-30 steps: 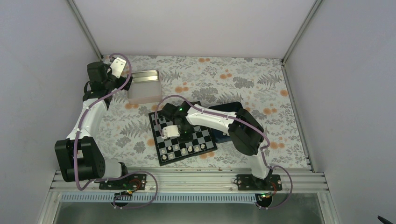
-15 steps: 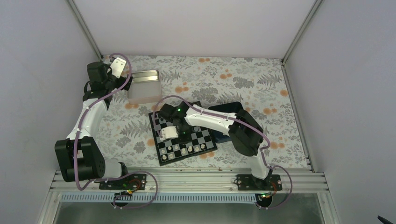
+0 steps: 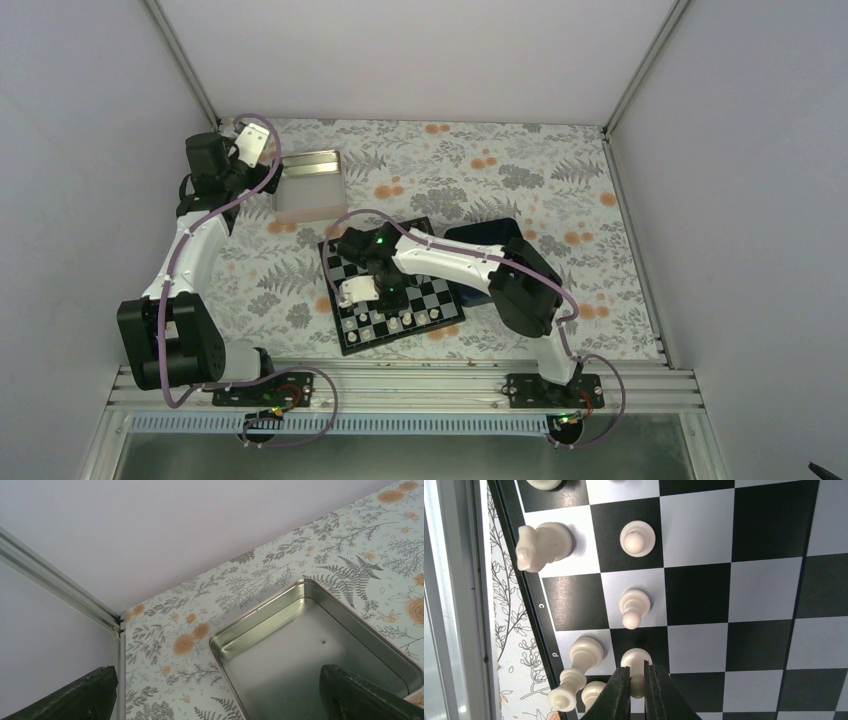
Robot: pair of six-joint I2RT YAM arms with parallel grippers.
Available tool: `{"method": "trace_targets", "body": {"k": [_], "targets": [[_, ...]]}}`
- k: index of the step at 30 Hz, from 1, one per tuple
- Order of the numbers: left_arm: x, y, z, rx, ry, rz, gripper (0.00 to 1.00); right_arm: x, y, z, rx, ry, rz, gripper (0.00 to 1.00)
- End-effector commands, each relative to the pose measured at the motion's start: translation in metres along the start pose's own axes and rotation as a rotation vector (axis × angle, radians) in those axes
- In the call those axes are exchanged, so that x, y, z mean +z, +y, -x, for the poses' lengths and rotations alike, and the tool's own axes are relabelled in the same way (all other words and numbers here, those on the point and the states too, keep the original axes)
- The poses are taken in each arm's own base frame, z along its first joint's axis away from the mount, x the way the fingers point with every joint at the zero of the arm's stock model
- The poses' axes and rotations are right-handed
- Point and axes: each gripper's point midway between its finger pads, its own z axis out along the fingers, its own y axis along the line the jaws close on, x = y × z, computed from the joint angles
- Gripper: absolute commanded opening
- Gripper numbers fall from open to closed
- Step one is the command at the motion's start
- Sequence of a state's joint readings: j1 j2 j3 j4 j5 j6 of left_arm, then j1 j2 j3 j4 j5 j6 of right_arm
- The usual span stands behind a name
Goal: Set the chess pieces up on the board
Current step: Place the chess piece on the chessboard.
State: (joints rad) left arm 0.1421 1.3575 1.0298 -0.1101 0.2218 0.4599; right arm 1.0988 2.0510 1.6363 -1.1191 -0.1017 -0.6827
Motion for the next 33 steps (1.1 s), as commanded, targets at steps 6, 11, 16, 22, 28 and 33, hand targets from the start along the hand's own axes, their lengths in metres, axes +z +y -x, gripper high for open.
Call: {"method": "trace_targets", "body": {"k": [6, 11, 16, 22, 28, 33], "targets": [[-0.004, 0.0, 0.007, -0.001, -0.026, -0.011, 1.0, 0.005, 0.002, -0.004, 0.011, 0.01, 0.008, 0.1], [-0.004, 0.0, 0.006, -0.003, -0.024, -0.012, 1.0, -0.001, -0.002, -0.004, 0.013, -0.002, -0.014, 0.18], [-0.004, 0.0, 0.006, -0.001, -0.025, -0.009, 1.0, -0.014, -0.004, -0.001, 0.02, -0.032, -0.02, 0.22], [-0.004, 0.0, 0.006, 0.0, -0.025, -0.01, 1.0, -0.043, -0.03, -0.025, 0.113, -0.045, -0.094, 0.24], [-0.004, 0.0, 0.007, -0.001, -0.025, -0.011, 1.0, -0.086, -0.072, -0.086, 0.297, -0.077, -0.191, 0.26], [-0.003, 0.0, 0.006, 0.0, -0.02, -0.01, 1.0, -0.098, -0.094, -0.151, 0.453, -0.081, -0.226, 0.28]]}}
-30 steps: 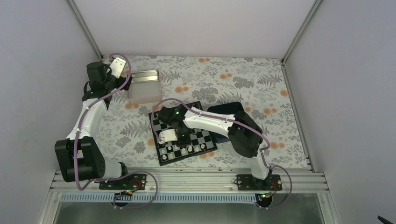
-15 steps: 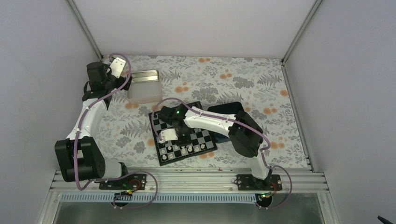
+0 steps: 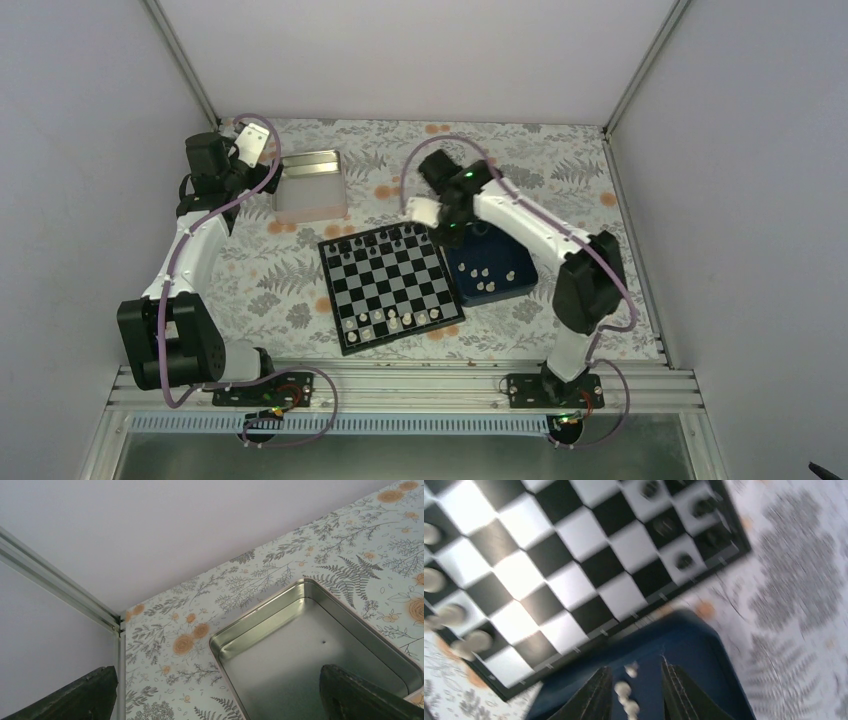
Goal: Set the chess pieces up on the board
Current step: Place the chess piece on the chessboard, then pick up the chess piece from the storage box.
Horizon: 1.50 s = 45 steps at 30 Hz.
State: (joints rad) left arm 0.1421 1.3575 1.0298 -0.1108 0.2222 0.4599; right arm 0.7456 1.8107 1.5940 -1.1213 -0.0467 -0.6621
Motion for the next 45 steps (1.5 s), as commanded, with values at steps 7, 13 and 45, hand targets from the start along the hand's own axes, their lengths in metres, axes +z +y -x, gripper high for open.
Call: {"method": "trace_targets", "body": {"k": [7, 13, 45], "targets": [[0.001, 0.001, 0.002, -0.002, -0.006, -0.011, 1.0, 0.017, -0.022, -0.083, 0.166, 0.082, 0.021, 0.29], [0.002, 0.002, 0.0, -0.002, 0.002, -0.007, 1.0, 0.04, -0.021, -0.098, 0.184, 0.11, 0.047, 0.31], [0.007, 0.003, -0.007, 0.001, 0.029, 0.0, 1.0, 0.084, -0.014, -0.104, 0.062, 0.006, 0.171, 0.38]]}}
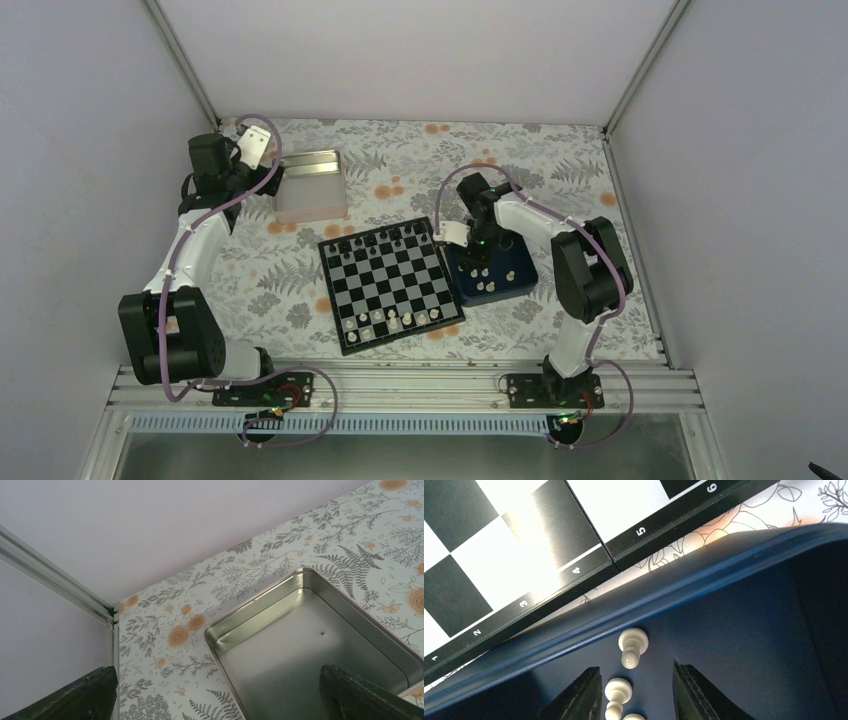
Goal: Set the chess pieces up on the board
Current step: Pick up the chess piece from the storage box.
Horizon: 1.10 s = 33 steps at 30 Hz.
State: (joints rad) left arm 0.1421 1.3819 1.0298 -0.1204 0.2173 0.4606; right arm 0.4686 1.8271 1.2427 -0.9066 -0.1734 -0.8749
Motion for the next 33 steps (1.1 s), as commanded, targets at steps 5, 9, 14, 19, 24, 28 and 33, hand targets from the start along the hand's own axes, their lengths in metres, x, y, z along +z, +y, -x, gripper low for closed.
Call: {"method": "trace_targets", "body": {"k": [5, 9, 14, 19, 24, 28, 33], "targets": [[-0.001, 0.005, 0.005, 0.009, -0.007, 0.011, 1.0, 0.014, 0.0, 0.0, -0.015, -0.015, 0.036, 0.38], [-0.002, 0.006, 0.006, 0.009, -0.008, 0.013, 1.0, 0.016, -0.002, 0.003, -0.019, -0.021, 0.04, 0.35], [-0.002, 0.005, 0.006, 0.009, -0.009, 0.012, 1.0, 0.017, -0.005, 0.006, -0.021, -0.03, 0.037, 0.22], [-0.002, 0.005, 0.007, 0.008, -0.011, 0.01, 1.0, 0.008, -0.009, 0.005, -0.012, -0.028, 0.009, 0.11], [-0.003, 0.005, 0.008, 0.009, -0.017, 0.008, 1.0, -0.019, -0.015, 0.004, 0.001, -0.018, -0.052, 0.08], [-0.003, 0.004, 0.009, 0.008, -0.022, 0.006, 1.0, -0.048, -0.019, 0.008, 0.01, -0.016, -0.105, 0.08], [-0.007, 0.005, 0.014, 0.006, -0.029, 0.003, 1.0, -0.072, -0.003, 0.029, -0.041, -0.006, -0.144, 0.08]]}}
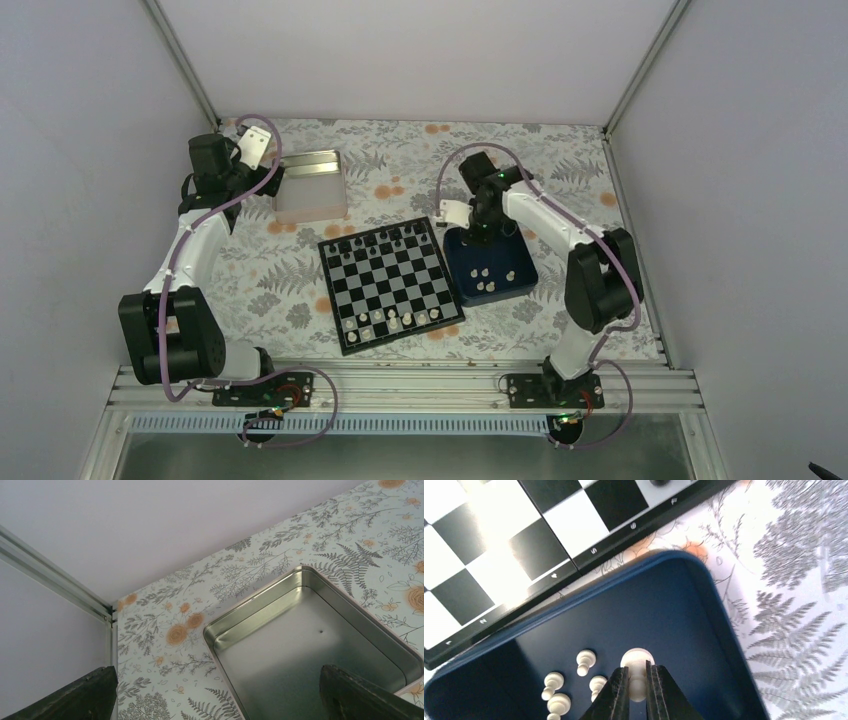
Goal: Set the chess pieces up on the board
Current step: Pick up the chess piece from the storage box, then place the chess piece on the chessboard.
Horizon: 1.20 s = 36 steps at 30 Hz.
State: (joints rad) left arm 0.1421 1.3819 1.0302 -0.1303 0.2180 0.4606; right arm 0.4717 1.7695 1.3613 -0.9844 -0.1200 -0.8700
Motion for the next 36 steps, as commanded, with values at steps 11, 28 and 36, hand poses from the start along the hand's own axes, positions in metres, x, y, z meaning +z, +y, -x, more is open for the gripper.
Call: {"method": "trace_targets", "body": {"k": [11, 28, 36], "targets": [[-0.012, 0.006, 0.019, 0.012, -0.051, 0.014, 1.0, -0.007, 0.103, 0.084, -0.253, 0.012, 0.06, 0.1], [-0.013, 0.004, 0.019, 0.013, -0.056, 0.006, 1.0, 0.043, 0.173, 0.111, -0.428, 0.058, 0.181, 0.11], [-0.012, 0.004, 0.018, 0.012, -0.055, 0.006, 1.0, 0.052, 0.176, 0.11, -0.445, 0.081, 0.184, 0.12]]}}
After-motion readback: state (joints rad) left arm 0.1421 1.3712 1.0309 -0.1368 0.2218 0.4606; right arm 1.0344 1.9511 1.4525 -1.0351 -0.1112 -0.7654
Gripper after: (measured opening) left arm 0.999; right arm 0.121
